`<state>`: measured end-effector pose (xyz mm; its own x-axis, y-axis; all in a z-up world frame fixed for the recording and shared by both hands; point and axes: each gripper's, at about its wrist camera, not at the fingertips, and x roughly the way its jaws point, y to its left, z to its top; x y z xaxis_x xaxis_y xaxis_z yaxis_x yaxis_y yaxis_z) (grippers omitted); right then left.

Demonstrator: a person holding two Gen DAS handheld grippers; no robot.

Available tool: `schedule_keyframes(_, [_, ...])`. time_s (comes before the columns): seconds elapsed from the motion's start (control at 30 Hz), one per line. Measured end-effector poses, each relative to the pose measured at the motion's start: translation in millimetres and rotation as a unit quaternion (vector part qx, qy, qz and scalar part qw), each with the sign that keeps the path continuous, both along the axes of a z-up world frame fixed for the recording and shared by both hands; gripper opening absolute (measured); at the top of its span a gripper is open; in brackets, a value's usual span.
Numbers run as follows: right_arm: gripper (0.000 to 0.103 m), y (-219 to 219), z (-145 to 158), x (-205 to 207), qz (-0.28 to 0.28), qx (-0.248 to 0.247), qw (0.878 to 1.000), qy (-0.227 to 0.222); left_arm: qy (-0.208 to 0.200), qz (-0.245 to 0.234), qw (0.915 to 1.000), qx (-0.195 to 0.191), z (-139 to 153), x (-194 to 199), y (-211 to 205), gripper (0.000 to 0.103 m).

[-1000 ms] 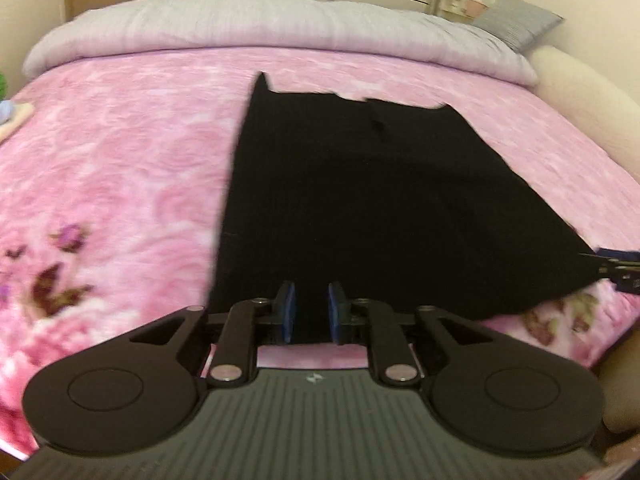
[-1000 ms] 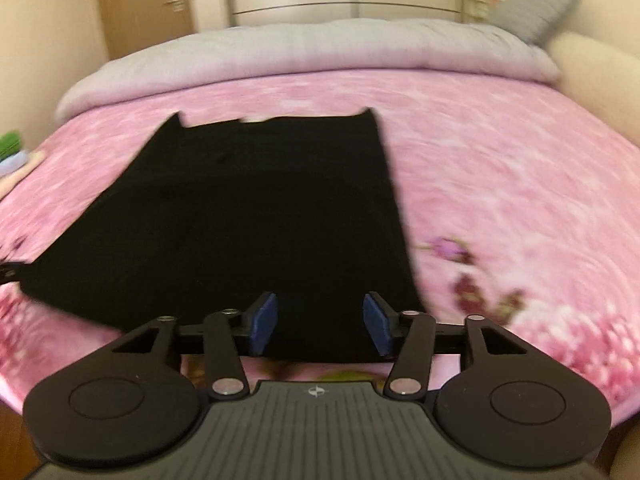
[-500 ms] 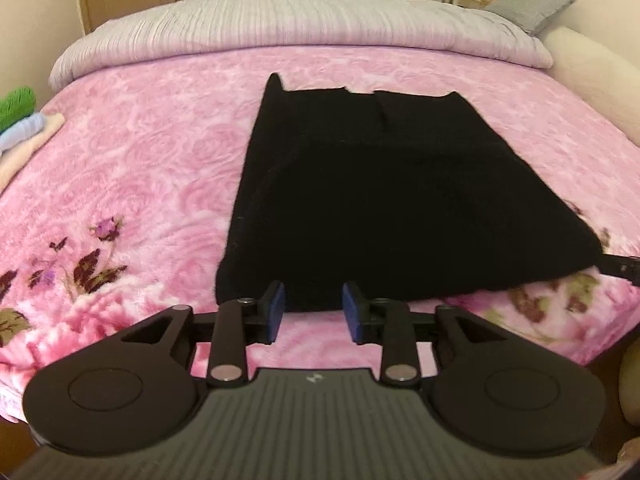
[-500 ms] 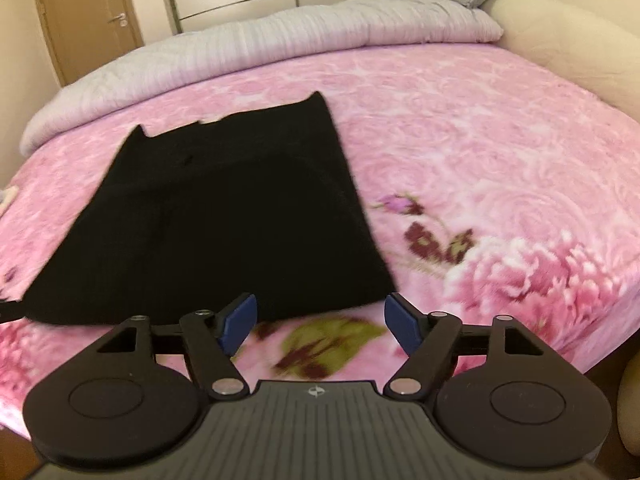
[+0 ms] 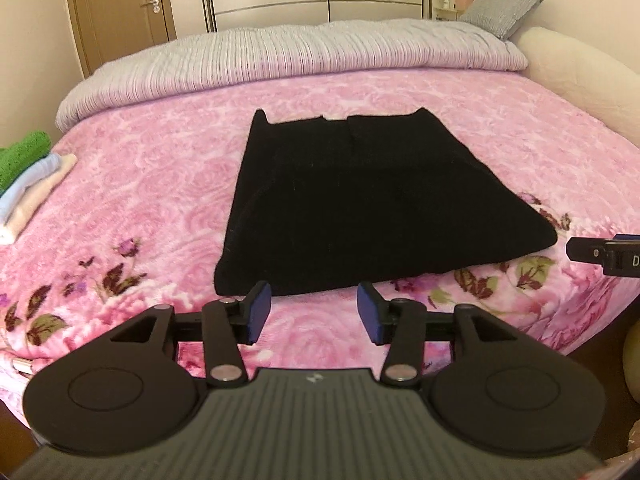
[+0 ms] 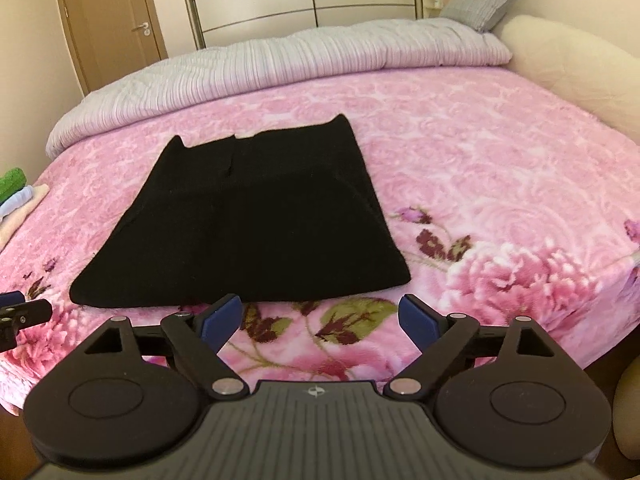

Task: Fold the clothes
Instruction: 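Lay the folded hem down, open both grippers and pull back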

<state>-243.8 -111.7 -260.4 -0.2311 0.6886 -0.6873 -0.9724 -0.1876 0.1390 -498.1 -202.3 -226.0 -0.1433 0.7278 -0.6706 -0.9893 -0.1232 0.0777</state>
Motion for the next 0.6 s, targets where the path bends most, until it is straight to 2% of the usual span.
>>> schedule_keyframes(0.27, [0.088, -13.6, 8.5, 7.1, 0.005, 0.006, 1.0, 0.007, 0.01, 0.002, 0.9999, 0.01, 12.7, 8.9, -15.8, 0.047])
schedule_keyframes(0.6, [0.088, -13.9, 11.1, -4.0, 0.021, 0.004, 1.0, -0.008, -0.003, 0.018, 0.9998, 0.01, 8.1, 0.3, -26.9, 0.05])
